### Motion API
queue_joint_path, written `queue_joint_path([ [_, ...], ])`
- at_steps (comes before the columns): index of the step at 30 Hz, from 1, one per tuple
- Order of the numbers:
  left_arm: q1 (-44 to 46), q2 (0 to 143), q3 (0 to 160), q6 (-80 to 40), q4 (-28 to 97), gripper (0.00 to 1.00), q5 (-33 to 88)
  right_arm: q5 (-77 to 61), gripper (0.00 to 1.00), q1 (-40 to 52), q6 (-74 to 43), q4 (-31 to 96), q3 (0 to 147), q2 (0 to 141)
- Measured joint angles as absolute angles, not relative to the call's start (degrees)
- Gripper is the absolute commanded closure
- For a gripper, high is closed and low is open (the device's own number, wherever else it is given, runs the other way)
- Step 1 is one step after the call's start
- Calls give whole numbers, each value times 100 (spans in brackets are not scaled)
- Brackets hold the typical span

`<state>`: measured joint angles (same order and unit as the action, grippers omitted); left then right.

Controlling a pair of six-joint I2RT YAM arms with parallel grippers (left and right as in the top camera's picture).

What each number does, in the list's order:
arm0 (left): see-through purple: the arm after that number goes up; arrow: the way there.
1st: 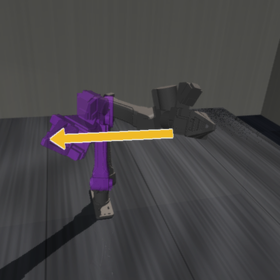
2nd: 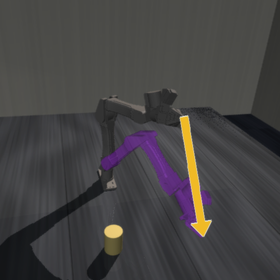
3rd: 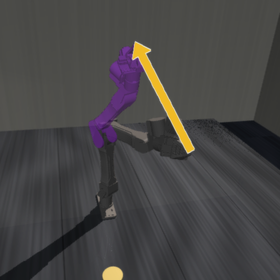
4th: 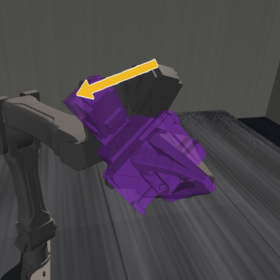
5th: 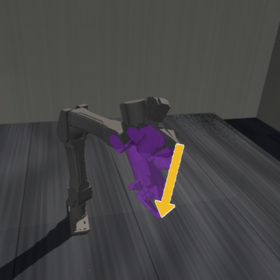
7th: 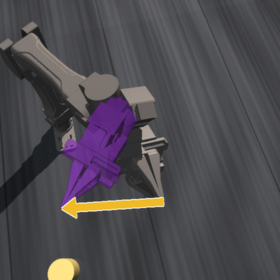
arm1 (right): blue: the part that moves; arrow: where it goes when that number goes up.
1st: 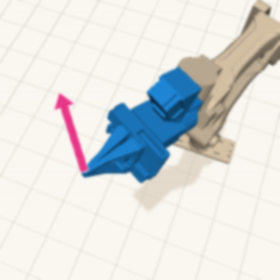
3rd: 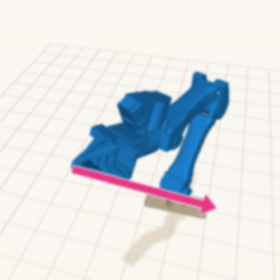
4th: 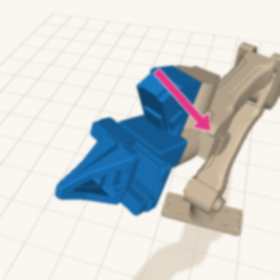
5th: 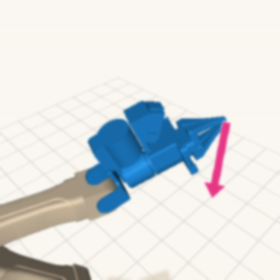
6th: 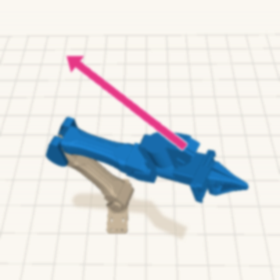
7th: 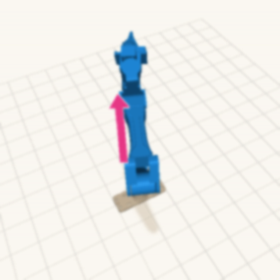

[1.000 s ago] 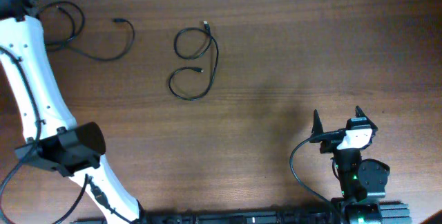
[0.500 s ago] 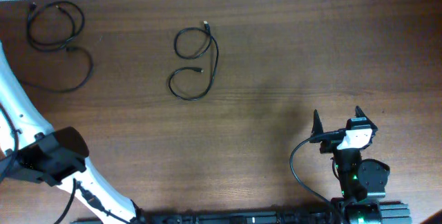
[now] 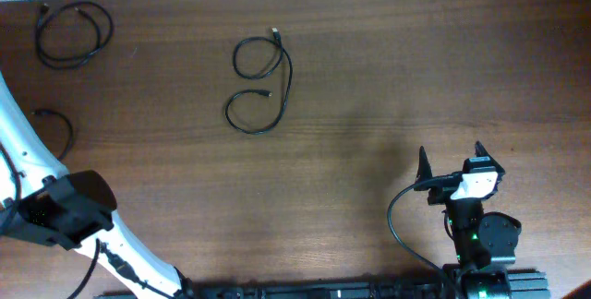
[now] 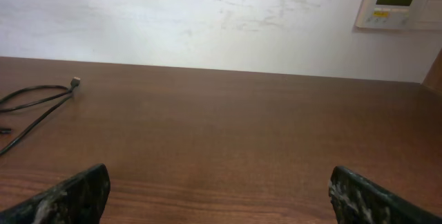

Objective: Untangle cables
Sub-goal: 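Carry the cable strand with the left gripper to the left edge, then lower the cable at the left edge and release it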

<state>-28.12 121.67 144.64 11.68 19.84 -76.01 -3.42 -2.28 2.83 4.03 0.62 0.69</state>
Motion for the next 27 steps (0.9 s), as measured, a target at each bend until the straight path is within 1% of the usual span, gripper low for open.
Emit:
queue_joint_path([
  [4, -2816, 12182, 14051, 738, 2556, 98, -7649, -342, 1, -228, 279, 403, 62, 69],
  [8, -2823, 12182, 13721, 148, 3623, 99, -7282, -342, 2, -228, 283, 403, 62, 69],
  [11, -2834, 12184, 13386, -513, 4563, 100, -6508, -342, 2, -228, 283, 403, 62, 69],
  [17, -2880, 12184, 12905, -2084, 5655, 100, -4582, -342, 2, -228, 279, 403, 62, 69],
  [22, -2880, 12184, 12728, -2530, 6134, 100, -3159, -342, 2, -228, 285, 403, 62, 69],
  [27, -2902, 12184, 12678, -2733, 6580, 100, -2550, -342, 2, -228, 281, 403, 62, 69],
])
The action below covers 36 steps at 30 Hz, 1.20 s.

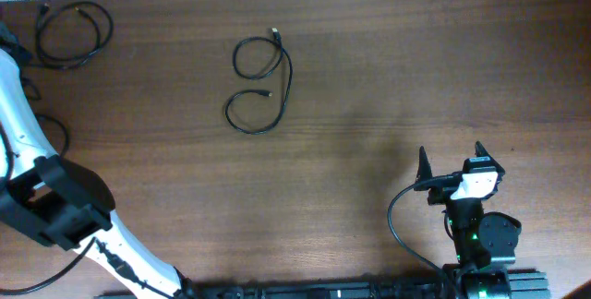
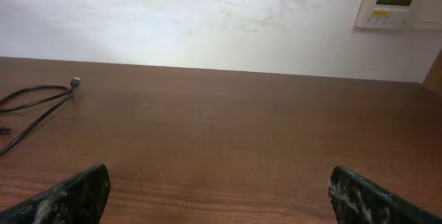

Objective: Untangle cables
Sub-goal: 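Lower the cable at the left edge and release it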

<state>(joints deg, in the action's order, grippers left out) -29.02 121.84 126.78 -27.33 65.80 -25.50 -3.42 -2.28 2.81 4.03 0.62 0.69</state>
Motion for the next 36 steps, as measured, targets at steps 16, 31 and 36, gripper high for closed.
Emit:
queue_joint_path([
  [16, -3782, 12186, 11146, -2856, 6101, 100, 255, -342, 2, -228, 285, 403, 62, 69],
  [31, -5054, 12189, 10637, -2609, 6038, 94, 532, -342, 2, -228, 283, 403, 62, 69],
  [36, -5159, 12189, 10637, -2565, 6012, 85, 401, -342, 2, -228, 283, 403, 62, 69],
])
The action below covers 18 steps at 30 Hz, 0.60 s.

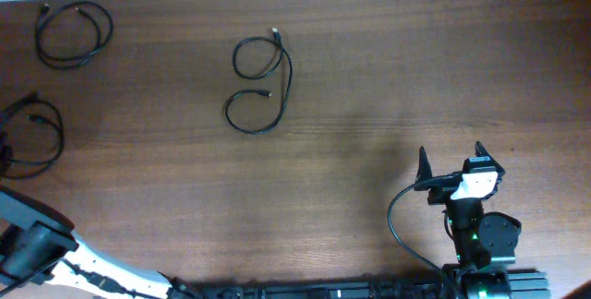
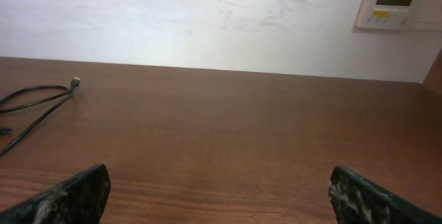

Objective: Untangle cables
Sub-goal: 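Lower the cable at the left edge and release it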

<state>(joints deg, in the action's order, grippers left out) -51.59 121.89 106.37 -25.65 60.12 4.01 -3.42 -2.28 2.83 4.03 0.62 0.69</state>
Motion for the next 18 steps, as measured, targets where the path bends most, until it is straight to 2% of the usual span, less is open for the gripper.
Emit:
queue_joint_path([
  [1, -5157, 12189, 10637, -2567, 6012, 84, 377, -342, 1, -228, 279, 403, 62, 69],
  [3, -5151, 12189, 10637, -2569, 6012, 68, 276, -342, 2, -228, 283, 403, 62, 69],
  [5, -5151, 12189, 10637, -2550, 6010, 67, 172, -342, 1, -228, 283, 403, 62, 69],
  [7, -5151, 12189, 10637, -2545, 6012, 60, 58, -342, 2, -228, 283, 403, 62, 69],
  [10, -5151, 12189, 10637, -2445, 6010, 60, -73, -342, 2, -228, 281, 403, 62, 69],
  [14, -5151, 12189, 10637, -2386, 5988, 55, -519, -342, 2, -228, 281, 403, 62, 69],
  [15, -5151, 12189, 10634, -2377, 5972, 51, -635, -342, 2, -228, 285, 403, 62, 69],
  [18, -5151, 12189, 10632, -2324, 5878, 21, -928, -342, 2, -228, 283, 403, 62, 69],
])
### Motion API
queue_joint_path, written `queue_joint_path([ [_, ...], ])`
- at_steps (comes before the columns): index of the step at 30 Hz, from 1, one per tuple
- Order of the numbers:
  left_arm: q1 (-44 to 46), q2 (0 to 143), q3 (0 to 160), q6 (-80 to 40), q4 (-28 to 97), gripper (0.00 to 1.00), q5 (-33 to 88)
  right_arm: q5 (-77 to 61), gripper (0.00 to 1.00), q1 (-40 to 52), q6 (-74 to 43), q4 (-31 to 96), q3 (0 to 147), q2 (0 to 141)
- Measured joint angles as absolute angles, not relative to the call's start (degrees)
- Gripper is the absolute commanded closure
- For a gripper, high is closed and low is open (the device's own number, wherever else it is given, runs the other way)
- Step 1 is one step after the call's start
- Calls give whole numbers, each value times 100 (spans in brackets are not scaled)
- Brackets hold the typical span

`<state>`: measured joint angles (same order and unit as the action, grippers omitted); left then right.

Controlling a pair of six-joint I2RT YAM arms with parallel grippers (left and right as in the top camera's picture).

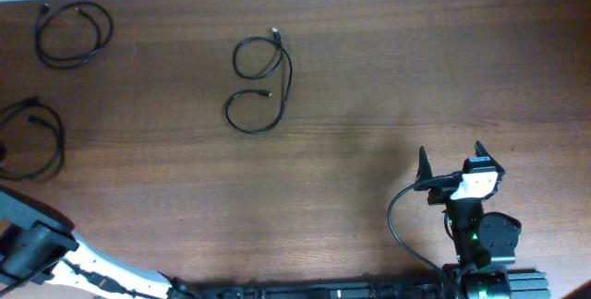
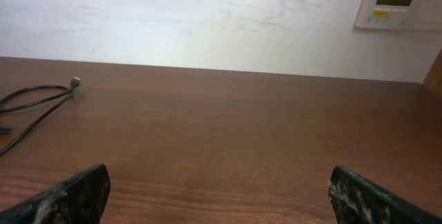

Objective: Untangle cables
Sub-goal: 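Lower the cable at the left edge and release it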

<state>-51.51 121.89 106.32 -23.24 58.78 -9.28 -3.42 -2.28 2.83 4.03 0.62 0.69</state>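
Note:
Three black cables lie apart on the brown table [image 1: 388, 68]. A round coil [image 1: 74, 33] sits at the far left corner. A figure-eight cable [image 1: 260, 85] lies in the middle, and its plug end [image 2: 74, 82] shows in the right wrist view. A loose loop [image 1: 37, 137] runs off the left edge. My right gripper [image 1: 452, 158] stands open near the front right, with nothing between its fingers [image 2: 76, 196]. Only part of the left arm [image 1: 37, 244] shows at the bottom left corner; its gripper is out of frame.
A white wall with a thermostat panel stands behind the table's far edge. The right arm's base and cabling [image 1: 480, 239] sit at the front edge.
The loose loop at the left edge has spread slightly toward the front. The left arm stays in the bottom left corner. The right arm has not moved.
At first the left arm lay across the table's left side, covering part of the left-edge cable. Then it stretched further back, beside the corner coil. Afterwards it stood back in the bottom left corner, with the left-edge cable uncovered as a wider loop. The right gripper stayed open and still.

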Motion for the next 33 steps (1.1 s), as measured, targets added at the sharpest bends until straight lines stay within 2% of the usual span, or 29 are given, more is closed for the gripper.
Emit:
queue_joint_path([
  [1, -5151, 12189, 10632, -2309, 5833, 8, -1022, -342, 2, -228, 287, 403, 62, 69],
  [2, -5151, 12189, 10632, -2324, 5752, 1, -1103, -342, 2, -228, 281, 403, 62, 69],
  [6, -5151, 12189, 10632, -2335, 5653, 2, -1234, -342, 2, -228, 283, 403, 62, 69],
  [8, -5151, 12189, 10632, -2333, 5647, 20, -1253, -342, 2, -228, 281, 403, 62, 69],
  [9, -5151, 12189, 10632, -2296, 5649, 21, -1249, -342, 2, -228, 283, 403, 62, 69],
  [11, -5151, 12189, 10632, -2294, 5647, 18, -1223, -342, 2, -228, 279, 403, 62, 69],
  [12, -5151, 12189, 10632, -2290, 5647, 10, -1216, -342, 2, -228, 285, 403, 62, 69],
  [14, -5151, 12189, 10626, -2255, 5645, 0, -1205, -342, 2, -228, 283, 403, 62, 69],
  [26, -5157, 12726, 10086, -2248, 5118, 2, -1151, -342, 1, -228, 285, 403, 62, 69],
  [29, -5157, 12919, 10075, -2231, 4984, 22, -1090, -342, 2, -228, 283, 403, 62, 69],
  [31, -5157, 13015, 10073, -2235, 4917, 45, -1076, -342, 2, -228, 281, 403, 62, 69],
  [33, -5157, 13078, 10068, -2206, 4759, 57, -1052, -342, 2, -228, 281, 403, 62, 69],
])
